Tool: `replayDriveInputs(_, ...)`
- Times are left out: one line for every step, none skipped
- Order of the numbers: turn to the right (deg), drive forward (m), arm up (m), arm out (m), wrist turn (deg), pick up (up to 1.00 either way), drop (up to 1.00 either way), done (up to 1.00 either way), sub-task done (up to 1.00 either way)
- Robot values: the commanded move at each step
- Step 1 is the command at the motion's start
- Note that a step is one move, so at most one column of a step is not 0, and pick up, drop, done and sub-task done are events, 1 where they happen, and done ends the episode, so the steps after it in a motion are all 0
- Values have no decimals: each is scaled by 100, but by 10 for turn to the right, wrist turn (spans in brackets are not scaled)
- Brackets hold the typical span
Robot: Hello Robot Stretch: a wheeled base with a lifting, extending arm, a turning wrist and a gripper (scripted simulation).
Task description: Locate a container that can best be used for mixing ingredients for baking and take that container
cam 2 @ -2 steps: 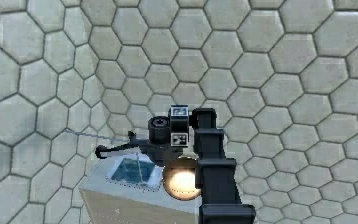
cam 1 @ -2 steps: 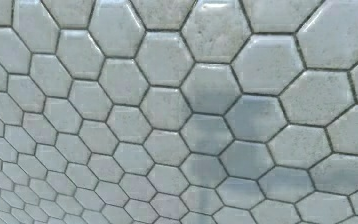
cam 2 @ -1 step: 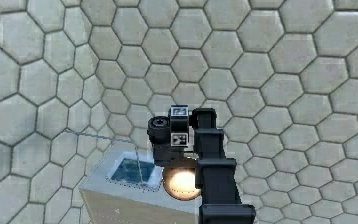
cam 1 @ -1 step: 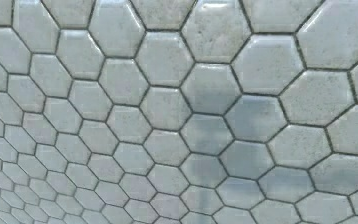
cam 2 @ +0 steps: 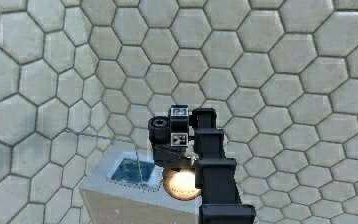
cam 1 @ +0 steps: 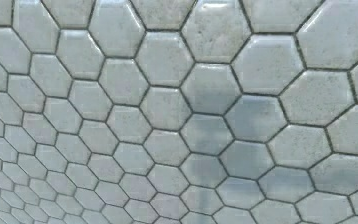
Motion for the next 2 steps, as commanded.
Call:
replayDriveInputs(0,0,-30,0,0,0,0,0,0)
replayDriveInputs(0,0,0,0,0,100,0,0,0)
